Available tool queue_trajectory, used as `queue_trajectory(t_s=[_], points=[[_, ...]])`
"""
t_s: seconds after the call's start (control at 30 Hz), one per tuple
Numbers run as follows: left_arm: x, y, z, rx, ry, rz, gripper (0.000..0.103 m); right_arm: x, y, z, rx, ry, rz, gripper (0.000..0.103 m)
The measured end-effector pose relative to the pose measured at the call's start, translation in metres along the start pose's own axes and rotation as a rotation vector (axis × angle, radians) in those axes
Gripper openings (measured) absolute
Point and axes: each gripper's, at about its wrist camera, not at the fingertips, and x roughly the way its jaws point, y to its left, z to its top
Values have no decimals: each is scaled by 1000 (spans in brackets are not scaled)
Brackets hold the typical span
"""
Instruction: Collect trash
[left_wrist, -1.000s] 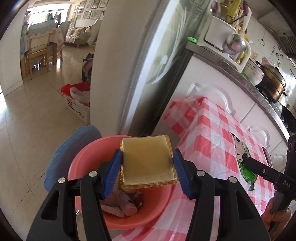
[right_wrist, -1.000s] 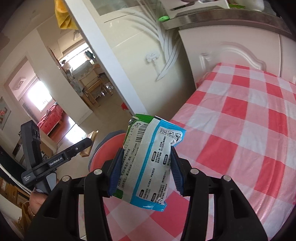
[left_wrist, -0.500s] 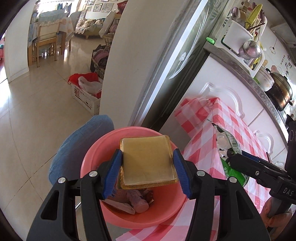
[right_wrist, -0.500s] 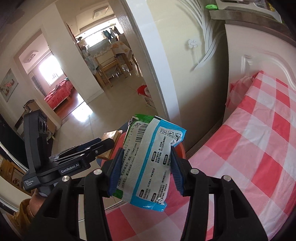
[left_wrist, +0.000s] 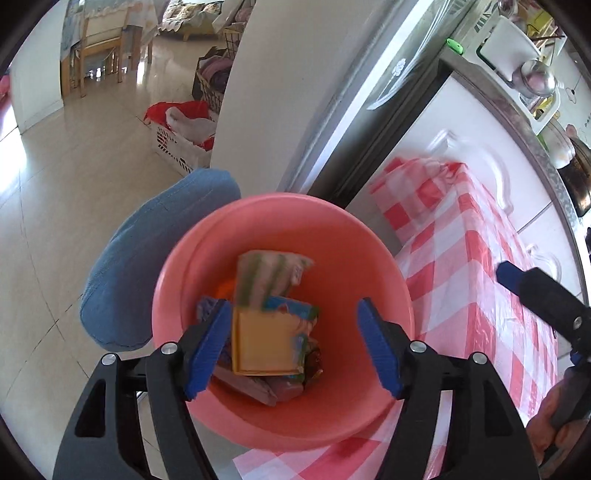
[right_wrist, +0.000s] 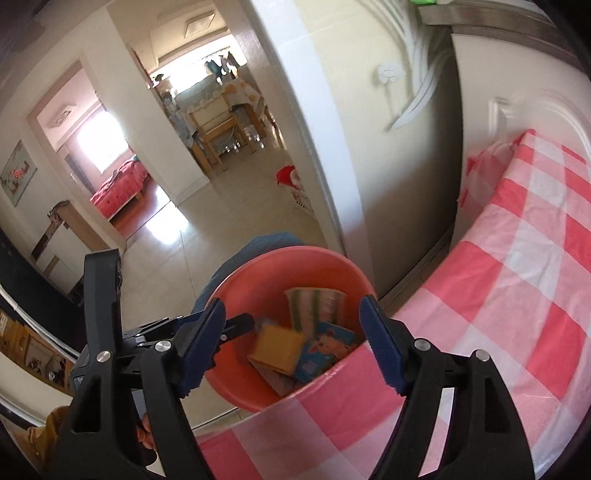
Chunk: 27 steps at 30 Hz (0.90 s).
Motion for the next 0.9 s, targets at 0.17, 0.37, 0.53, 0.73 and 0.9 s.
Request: queue_trajectory(t_s=[0.17,0.37,0.53,0.73,0.9], points=[[-9,-9,5,29,-34,3,82,-26,-17,-9,40,-66,-40,85],[-17,-36,6,122,-60,55,89,-57,-44,-18,99,-134,-103,90],[-26,-61,5,168,-79,66,90,-82,-57,-31,120,-179,-170,91],[-43,-103,3,252,-111,72,90,-113,-72,-39,149,-240,-230,91],[-63,-146,-3,340,-168,77,92,-150,-81,-45,176,-306,-286,93]])
